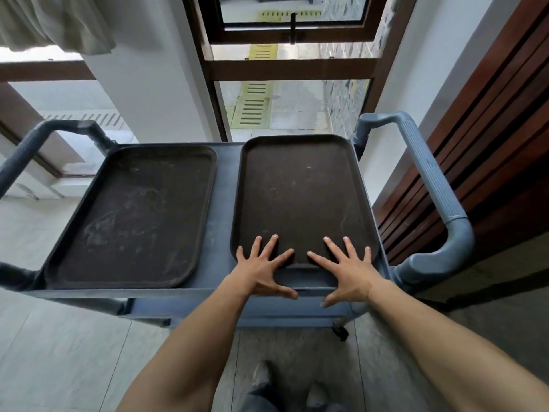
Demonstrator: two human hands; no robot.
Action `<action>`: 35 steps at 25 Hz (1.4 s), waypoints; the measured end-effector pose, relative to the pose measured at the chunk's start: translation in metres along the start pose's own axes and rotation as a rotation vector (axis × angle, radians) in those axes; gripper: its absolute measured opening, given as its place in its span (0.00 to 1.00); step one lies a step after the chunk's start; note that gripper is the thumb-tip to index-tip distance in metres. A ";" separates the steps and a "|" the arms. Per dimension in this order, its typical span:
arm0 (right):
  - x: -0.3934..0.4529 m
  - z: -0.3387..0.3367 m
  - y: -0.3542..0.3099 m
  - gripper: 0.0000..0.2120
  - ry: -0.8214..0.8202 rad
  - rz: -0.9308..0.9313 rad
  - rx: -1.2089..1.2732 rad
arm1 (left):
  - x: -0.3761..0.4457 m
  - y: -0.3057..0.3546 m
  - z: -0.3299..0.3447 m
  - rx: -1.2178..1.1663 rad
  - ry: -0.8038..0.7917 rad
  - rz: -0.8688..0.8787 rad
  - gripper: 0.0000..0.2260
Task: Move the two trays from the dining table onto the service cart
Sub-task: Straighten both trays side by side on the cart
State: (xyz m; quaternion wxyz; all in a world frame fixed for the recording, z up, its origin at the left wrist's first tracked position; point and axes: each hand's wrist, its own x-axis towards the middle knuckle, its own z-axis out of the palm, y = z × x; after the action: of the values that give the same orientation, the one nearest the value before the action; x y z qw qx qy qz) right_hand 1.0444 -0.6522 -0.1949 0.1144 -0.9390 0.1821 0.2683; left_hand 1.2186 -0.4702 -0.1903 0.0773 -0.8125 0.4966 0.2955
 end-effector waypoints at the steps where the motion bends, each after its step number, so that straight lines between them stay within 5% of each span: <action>1: 0.000 0.002 0.001 0.55 0.017 -0.003 -0.016 | -0.003 0.002 0.003 0.021 0.018 -0.007 0.49; 21: -0.024 0.024 -0.015 0.28 0.117 0.017 -0.013 | -0.036 0.027 0.026 0.054 0.136 -0.068 0.24; 29: -0.036 0.027 -0.020 0.34 0.097 0.051 -0.017 | -0.040 0.026 0.033 0.043 0.163 -0.075 0.25; 35: -0.043 0.021 -0.027 0.46 -0.012 0.072 0.014 | -0.050 0.026 0.035 0.031 0.099 -0.087 0.38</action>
State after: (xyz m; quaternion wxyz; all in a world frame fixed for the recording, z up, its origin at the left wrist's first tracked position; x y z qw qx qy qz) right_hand 1.0111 -0.6086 -0.1858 0.1122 -0.9295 0.2168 0.2764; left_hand 1.1654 -0.4306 -0.1872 0.0780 -0.8457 0.4686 0.2434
